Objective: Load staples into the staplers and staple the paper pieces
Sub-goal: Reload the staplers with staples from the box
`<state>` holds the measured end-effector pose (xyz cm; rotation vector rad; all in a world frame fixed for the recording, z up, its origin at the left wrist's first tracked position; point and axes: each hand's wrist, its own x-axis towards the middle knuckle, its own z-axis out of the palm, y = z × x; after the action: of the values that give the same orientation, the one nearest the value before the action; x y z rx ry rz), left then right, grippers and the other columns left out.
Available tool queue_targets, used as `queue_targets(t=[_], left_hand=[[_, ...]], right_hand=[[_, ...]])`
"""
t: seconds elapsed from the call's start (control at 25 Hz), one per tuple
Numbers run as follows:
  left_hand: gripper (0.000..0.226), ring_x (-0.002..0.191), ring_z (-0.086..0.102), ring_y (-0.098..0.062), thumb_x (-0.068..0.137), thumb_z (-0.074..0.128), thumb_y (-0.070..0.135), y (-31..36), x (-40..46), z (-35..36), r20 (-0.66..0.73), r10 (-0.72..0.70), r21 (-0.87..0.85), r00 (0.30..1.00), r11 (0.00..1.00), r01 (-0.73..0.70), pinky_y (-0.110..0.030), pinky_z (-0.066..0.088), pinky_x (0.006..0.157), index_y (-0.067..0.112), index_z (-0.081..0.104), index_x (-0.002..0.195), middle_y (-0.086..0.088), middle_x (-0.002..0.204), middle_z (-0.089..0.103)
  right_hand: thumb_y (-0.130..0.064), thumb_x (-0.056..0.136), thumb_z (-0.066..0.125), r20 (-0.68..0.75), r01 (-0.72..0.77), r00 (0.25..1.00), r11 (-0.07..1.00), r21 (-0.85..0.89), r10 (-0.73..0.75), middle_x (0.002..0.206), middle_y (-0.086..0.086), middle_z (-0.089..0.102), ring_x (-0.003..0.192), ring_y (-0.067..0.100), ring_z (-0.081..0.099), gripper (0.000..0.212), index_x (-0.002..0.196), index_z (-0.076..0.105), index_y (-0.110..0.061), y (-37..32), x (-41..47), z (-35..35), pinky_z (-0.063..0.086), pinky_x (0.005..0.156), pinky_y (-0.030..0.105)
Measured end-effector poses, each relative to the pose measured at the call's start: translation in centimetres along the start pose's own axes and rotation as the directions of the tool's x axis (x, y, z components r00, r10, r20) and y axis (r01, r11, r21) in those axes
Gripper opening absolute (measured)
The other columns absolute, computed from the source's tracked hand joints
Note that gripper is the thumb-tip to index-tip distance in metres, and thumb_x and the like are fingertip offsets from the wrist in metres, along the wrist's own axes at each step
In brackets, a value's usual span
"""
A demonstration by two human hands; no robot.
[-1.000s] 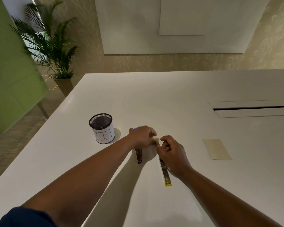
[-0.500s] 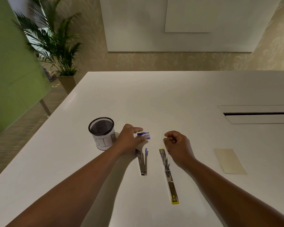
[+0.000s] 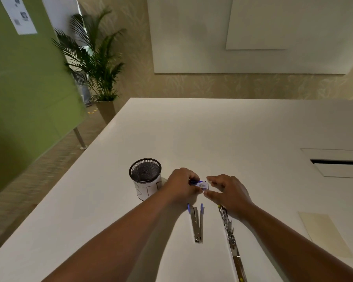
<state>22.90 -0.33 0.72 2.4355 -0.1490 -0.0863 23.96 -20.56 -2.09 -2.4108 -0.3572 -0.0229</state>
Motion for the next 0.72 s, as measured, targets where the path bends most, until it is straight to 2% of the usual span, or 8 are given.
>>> queue_targets(t=[0.08, 0.16, 0.24, 0.32, 0.44, 0.52, 0.64, 0.72], left_hand=[[0.021, 0.074, 0.062, -0.007, 0.079, 0.082, 0.025, 0.0, 0.2, -0.4, 0.019, -0.004, -0.017, 1.0, 1.0, 0.004, -0.013, 0.042, 0.061, 0.016, 0.08, 0.098, 0.003, 0.085, 0.072], [0.024, 0.076, 0.061, -0.005, 0.079, 0.082, 0.022, 0.1, 0.2, -0.5, 0.019, 0.004, -0.028, 1.0, 1.0, -0.003, -0.006, 0.04, 0.061, 0.016, 0.08, 0.102, 0.003, 0.089, 0.073], [0.021, 0.074, 0.06, -0.007, 0.079, 0.081, 0.02, 0.1, 0.0, -0.3, 0.007, 0.01, -0.033, 1.0, 0.999, -0.01, -0.012, 0.043, 0.063, 0.016, 0.081, 0.099, -0.001, 0.09, 0.074], [0.012, 0.068, 0.054, -0.009, 0.078, 0.078, 0.021, -0.1, -0.3, -0.1, -0.021, 0.013, -0.036, 1.0, 0.999, -0.013, -0.023, 0.042, 0.062, 0.016, 0.08, 0.089, -0.005, 0.082, 0.072], [0.008, 0.06, 0.049, -0.005, 0.079, 0.075, 0.019, -0.4, -0.9, 0.0, -0.021, 0.002, -0.075, 1.0, 0.997, -0.003, -0.021, 0.038, 0.057, 0.017, 0.079, 0.085, 0.0, 0.07, 0.064], [0.007, 0.063, 0.055, -0.003, 0.081, 0.073, 0.017, -0.6, -1.4, 0.5, -0.043, -0.027, -0.167, 0.999, 0.986, 0.019, -0.018, 0.042, 0.058, 0.02, 0.078, 0.086, -0.001, 0.076, 0.069], [0.014, 0.076, 0.066, -0.009, 0.079, 0.075, 0.016, -0.7, -2.1, 1.5, -0.134, -0.116, -0.405, 0.984, 0.913, 0.052, -0.025, 0.052, 0.066, 0.027, 0.074, 0.087, -0.001, 0.092, 0.071], [0.019, 0.085, 0.068, -0.013, 0.078, 0.078, 0.014, -1.0, -2.0, 1.9, -0.162, -0.127, -0.42, 0.979, 0.906, 0.048, -0.027, 0.055, 0.073, 0.029, 0.073, 0.089, 0.001, 0.099, 0.068]], right_hand=[[-0.057, 0.082, 0.074, 0.016, 0.01, 1.0, 1.0, -0.018, -0.01, 0.11, -0.025, 0.068, 0.107, 0.002, 0.056, 0.046, 0.126, 0.068, -0.045, 0.2, 0.2, 0.1, 0.048, 0.083, 0.032], [-0.057, 0.082, 0.072, 0.012, 0.006, 1.0, 1.0, -0.021, -0.006, 0.108, -0.026, 0.068, 0.105, 0.002, 0.059, 0.037, 0.118, 0.07, -0.046, 0.4, 0.5, 0.2, 0.052, 0.084, 0.036], [-0.056, 0.083, 0.073, 0.005, 0.008, 1.0, 1.0, -0.014, -0.008, 0.103, -0.026, 0.068, 0.102, 0.002, 0.061, 0.031, 0.112, 0.072, -0.045, 0.4, 0.5, 0.2, 0.054, 0.081, 0.036], [-0.051, 0.085, 0.074, 0.003, 0.015, 1.0, 1.0, -0.006, -0.015, 0.101, -0.025, 0.069, 0.1, 0.003, 0.062, 0.026, 0.109, 0.073, -0.043, 0.5, 0.5, 0.2, 0.054, 0.08, 0.036], [-0.046, 0.086, 0.074, 0.019, 0.015, 1.0, 1.0, -0.006, -0.015, 0.102, -0.022, 0.068, 0.102, 0.005, 0.061, 0.024, 0.11, 0.073, -0.041, 0.7, 0.5, 0.3, 0.054, 0.084, 0.038], [-0.045, 0.085, 0.075, 0.024, 0.002, 1.0, 1.0, 0.014, -0.002, 0.104, -0.022, 0.069, 0.103, 0.003, 0.061, 0.027, 0.112, 0.073, -0.041, 0.7, 0.3, 0.1, 0.053, 0.085, 0.035], [-0.039, 0.084, 0.078, 0.032, -0.022, 0.999, 0.992, 0.123, 0.018, 0.102, -0.02, 0.07, 0.1, -0.004, 0.063, 0.032, 0.115, 0.071, -0.044, 0.4, 0.1, -0.4, 0.049, 0.078, 0.023], [-0.036, 0.087, 0.075, 0.029, -0.046, 0.999, 0.985, 0.167, 0.041, 0.097, -0.02, 0.071, 0.092, -0.009, 0.063, 0.026, 0.111, 0.074, -0.045, 0.1, 0.0, -0.5, 0.047, 0.073, 0.021]])
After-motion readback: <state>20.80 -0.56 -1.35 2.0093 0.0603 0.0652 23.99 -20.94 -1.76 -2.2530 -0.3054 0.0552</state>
